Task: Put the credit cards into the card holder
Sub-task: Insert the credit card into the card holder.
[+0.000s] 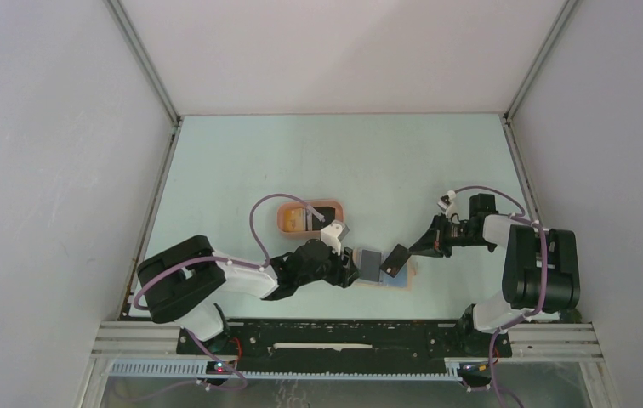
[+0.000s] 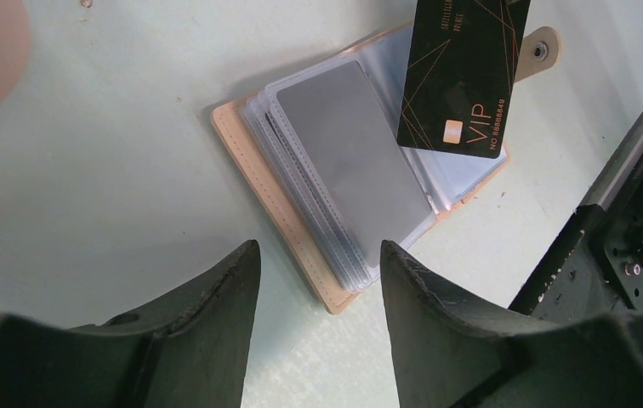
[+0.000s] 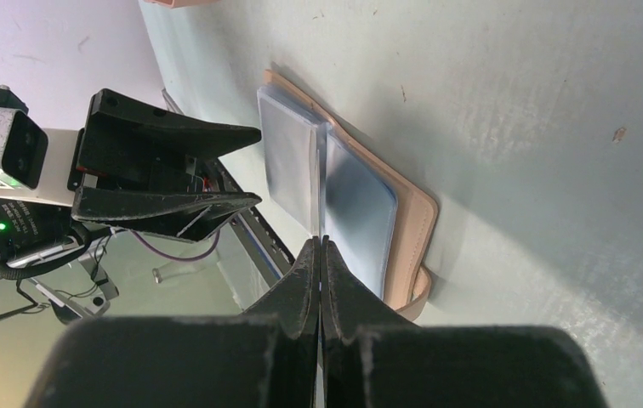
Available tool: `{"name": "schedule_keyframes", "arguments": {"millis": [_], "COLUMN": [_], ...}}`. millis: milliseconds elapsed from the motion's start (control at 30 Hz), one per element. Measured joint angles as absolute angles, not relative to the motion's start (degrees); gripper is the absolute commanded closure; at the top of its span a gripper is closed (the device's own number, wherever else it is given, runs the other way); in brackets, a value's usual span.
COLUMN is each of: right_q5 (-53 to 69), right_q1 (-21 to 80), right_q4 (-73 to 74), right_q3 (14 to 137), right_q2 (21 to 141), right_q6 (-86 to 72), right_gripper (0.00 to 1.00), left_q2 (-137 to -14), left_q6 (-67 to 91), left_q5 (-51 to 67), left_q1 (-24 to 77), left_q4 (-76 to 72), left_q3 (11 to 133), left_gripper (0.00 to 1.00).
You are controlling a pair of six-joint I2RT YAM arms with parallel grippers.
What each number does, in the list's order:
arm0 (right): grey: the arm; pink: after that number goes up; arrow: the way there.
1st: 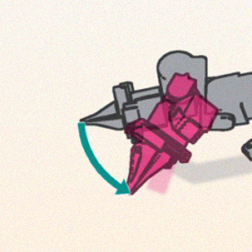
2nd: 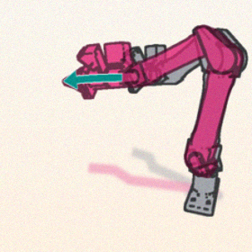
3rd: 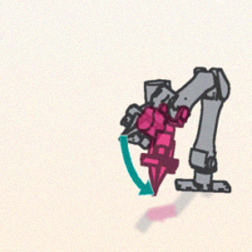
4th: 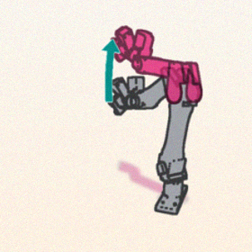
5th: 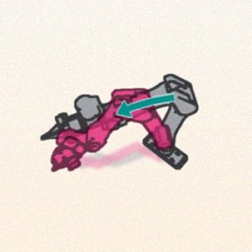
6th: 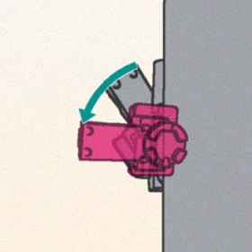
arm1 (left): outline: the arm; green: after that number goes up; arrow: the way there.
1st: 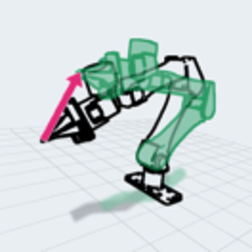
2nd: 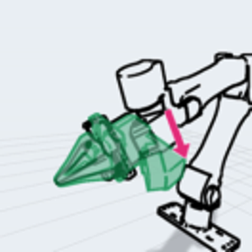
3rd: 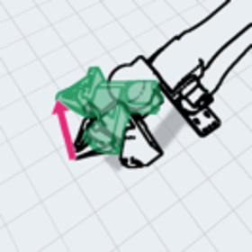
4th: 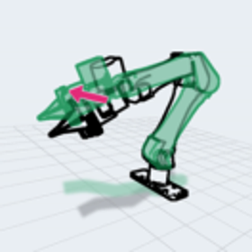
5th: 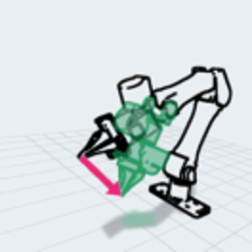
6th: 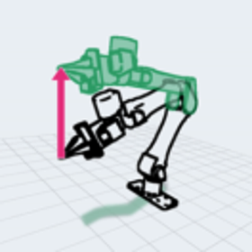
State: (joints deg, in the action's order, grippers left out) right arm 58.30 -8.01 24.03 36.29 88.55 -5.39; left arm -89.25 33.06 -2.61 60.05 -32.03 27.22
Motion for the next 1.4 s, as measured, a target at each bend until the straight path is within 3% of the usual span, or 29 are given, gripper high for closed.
{"name": "schedule_keyframes", "arguments": {"millis": [1400], "right_q5": [63.68], "right_q1": [-3.70], "right_q4": [24.99], "right_q3": [39.40], "right_q2": [99.44], "right_q6": [-2.81], "right_gripper": [1.00], "left_q2": [-90.00], "left_q6": [34.17], "left_q5": [2.76], "left_q1": [58.89], "left_q4": [-34.17], "left_q3": [27.11], "left_gripper": [0.41]}}
